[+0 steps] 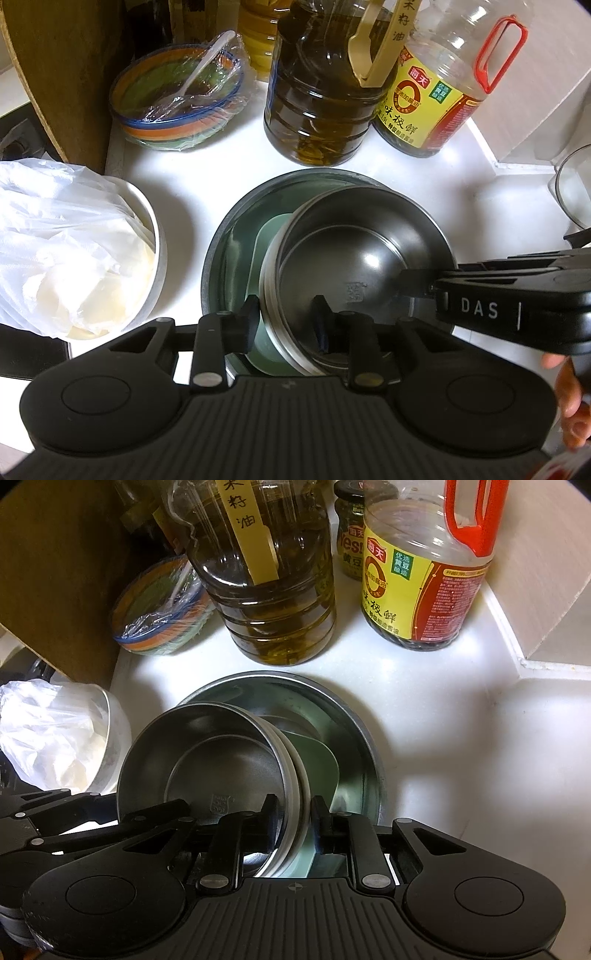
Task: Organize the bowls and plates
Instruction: 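Lower the bowl stack onto the green plate and open both grippers, then pull both grippers back from the steel tray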
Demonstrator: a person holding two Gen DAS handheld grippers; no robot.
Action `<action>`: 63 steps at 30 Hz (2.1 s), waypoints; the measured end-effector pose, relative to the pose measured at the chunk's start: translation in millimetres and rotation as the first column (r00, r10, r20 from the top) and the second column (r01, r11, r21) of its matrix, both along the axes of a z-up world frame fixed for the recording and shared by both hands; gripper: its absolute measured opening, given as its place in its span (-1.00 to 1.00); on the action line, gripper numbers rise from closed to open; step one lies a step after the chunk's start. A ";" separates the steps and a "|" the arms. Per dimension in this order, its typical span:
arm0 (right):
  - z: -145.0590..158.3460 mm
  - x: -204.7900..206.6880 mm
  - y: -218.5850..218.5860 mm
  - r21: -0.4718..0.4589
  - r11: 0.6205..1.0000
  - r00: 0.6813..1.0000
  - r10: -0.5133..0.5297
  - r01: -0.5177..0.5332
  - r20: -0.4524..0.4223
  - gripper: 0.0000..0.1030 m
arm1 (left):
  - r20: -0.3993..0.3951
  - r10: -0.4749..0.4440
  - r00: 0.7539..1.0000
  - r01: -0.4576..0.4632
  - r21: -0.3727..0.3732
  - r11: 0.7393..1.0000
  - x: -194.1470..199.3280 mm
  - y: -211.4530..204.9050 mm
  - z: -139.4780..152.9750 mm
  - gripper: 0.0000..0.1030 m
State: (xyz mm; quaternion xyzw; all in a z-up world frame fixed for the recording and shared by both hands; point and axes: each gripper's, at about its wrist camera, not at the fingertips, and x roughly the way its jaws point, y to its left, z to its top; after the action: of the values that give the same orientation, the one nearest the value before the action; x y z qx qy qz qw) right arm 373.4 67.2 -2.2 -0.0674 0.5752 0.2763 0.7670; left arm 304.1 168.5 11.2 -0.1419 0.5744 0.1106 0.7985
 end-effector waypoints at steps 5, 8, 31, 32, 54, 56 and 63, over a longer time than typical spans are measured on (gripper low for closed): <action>5.3 -3.9 -3.8 0.037 0.999 1.000 0.020 -0.020 0.015 -0.28 | 0.027 -0.011 1.000 0.010 0.022 1.000 -1.2 -4.3 7.2 -0.41; 11.9 -6.7 -9.3 0.067 0.998 0.999 0.016 -0.018 0.036 -0.11 | 0.051 -0.007 0.999 0.005 0.046 0.999 -2.8 -5.9 15.7 -0.31; 30.8 -141.4 -153.7 0.401 0.913 0.953 -0.185 0.076 0.239 0.36 | 0.300 -0.138 0.944 0.090 0.168 0.982 -144.9 -63.3 60.5 0.03; 28.3 -151.1 -157.0 0.398 0.913 0.949 -0.203 0.094 0.242 0.36 | 0.299 -0.144 0.943 0.097 0.168 0.981 -152.5 -65.3 59.5 0.03; 0.8 -322.9 -171.6 0.291 0.919 0.884 -0.353 0.266 0.307 0.36 | 0.266 -0.266 0.927 0.235 0.144 0.961 -269.7 -85.5 43.1 0.03; 1.3 -327.6 -172.9 0.294 0.920 0.888 -0.346 0.258 0.303 0.36 | 0.262 -0.257 0.930 0.227 0.142 0.964 -274.1 -88.0 43.0 0.03; 2.5 -331.7 -180.8 0.290 0.934 0.904 -0.299 0.211 0.306 0.36 | 0.246 -0.231 0.941 0.206 0.125 0.971 -280.9 -101.4 40.8 0.03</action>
State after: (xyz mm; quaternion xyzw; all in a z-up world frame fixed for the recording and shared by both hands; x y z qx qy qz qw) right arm 41.7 -113.6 0.3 0.0587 0.3963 0.2268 0.8877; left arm 23.2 67.1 52.0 -0.0513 0.4715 0.0297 0.8798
